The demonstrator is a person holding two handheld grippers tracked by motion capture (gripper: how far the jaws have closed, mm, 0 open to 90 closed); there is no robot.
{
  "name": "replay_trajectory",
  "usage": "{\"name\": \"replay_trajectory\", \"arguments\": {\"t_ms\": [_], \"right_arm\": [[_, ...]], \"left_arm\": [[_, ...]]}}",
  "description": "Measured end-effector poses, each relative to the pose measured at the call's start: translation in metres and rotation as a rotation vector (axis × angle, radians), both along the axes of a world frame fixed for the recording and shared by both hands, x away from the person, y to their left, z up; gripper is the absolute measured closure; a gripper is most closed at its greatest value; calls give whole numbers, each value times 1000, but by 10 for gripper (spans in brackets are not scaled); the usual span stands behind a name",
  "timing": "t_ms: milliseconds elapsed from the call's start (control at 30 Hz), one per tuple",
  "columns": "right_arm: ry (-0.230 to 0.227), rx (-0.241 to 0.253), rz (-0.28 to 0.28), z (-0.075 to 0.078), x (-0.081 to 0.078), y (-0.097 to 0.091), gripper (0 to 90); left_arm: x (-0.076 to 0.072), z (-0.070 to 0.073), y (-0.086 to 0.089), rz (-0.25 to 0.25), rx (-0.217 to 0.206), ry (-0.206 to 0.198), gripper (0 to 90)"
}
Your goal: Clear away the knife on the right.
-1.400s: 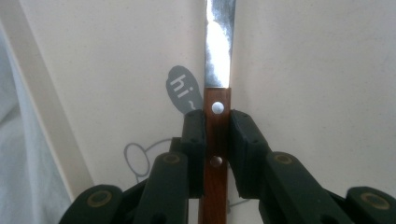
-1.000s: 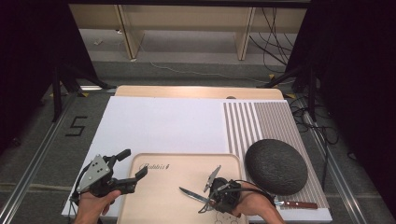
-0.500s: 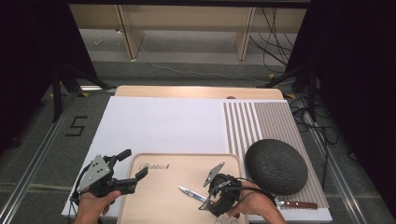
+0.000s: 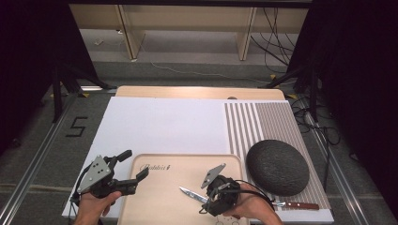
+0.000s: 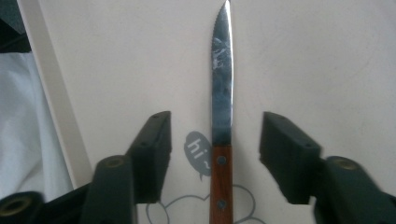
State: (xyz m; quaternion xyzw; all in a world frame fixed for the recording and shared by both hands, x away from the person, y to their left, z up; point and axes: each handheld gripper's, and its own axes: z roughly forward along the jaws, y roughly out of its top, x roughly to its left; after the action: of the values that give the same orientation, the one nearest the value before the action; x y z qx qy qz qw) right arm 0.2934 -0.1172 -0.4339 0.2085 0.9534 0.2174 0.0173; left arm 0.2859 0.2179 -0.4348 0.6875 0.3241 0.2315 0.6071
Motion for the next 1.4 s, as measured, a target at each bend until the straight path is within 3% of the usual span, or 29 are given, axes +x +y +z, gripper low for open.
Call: {"name": "replay_trajectory", "arguments": {"t_ms": [167,400,700,800,1067,1400], "right_arm": [[-5,-31,43,-7,-6,7,752],[-18,-72,63,-14,-9,12,900],[-20,-116,81,-21,-8,18,900],[-19,-126,68,-22,-6,18,900],[-40,-100,8,-24,2,12,900],[-28,-126,-4,-25,5,5,900]], "left_arm": [[0,0,0,-1,0,1,157],[0,0,0,-1,1,2,157],[0,0,0,3,10,7,157],[0,0,0,-2,1,2,157],[0,0,0,3,11,6,157],[-1,1,1,3,9,3,157]]}}
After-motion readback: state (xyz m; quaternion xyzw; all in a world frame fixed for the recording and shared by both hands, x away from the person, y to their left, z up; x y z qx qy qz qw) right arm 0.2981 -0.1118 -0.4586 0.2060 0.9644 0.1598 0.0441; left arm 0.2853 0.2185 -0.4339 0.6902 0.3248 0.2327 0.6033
